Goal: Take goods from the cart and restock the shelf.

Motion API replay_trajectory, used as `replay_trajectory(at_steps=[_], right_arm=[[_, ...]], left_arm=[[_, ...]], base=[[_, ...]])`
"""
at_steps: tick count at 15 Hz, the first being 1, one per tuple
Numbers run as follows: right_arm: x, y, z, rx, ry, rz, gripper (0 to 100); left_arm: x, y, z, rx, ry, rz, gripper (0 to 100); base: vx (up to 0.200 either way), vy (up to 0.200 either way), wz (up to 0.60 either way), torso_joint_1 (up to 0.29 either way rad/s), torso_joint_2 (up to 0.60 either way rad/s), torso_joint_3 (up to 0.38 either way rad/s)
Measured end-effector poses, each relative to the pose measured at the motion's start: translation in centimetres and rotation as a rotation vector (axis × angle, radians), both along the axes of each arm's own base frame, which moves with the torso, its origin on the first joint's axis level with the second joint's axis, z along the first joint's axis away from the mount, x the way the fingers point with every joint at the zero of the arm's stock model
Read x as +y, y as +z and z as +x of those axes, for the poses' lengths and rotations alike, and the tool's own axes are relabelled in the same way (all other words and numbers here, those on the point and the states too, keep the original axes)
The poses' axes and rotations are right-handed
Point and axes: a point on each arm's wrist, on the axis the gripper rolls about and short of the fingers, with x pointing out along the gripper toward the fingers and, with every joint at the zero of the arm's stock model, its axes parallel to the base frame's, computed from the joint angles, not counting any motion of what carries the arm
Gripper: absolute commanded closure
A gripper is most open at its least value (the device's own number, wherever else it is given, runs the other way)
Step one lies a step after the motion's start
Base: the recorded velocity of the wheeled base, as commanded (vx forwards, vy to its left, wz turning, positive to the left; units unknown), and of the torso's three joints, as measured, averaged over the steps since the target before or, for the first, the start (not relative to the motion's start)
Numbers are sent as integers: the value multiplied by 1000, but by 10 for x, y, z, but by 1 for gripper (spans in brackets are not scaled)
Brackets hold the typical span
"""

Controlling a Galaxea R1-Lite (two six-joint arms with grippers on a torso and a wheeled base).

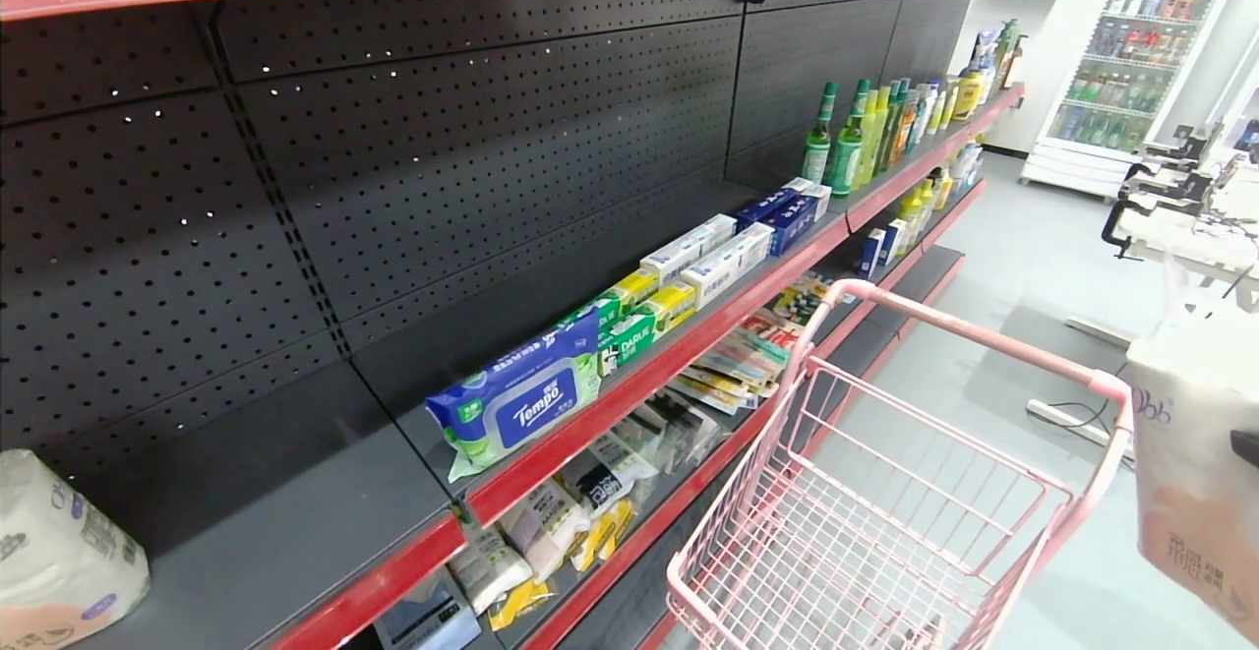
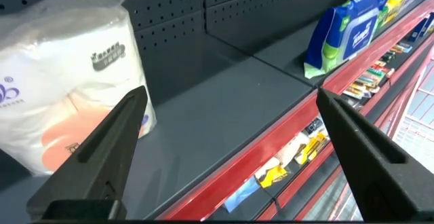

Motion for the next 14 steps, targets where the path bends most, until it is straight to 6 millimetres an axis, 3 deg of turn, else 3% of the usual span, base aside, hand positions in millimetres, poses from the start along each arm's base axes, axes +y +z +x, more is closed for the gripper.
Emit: replay_trajectory(at_steps=[10,14], right_arm=[[-1,-9,0,36,-1,-26,100],[-2,-11,1,41,-14,-25,100]], left_arm=[[0,0,0,0,0,0,0],[0,0,0,0,0,0,0]], base=[[0,0,0,53,-113,-61],[0,0,600,6,1,2]])
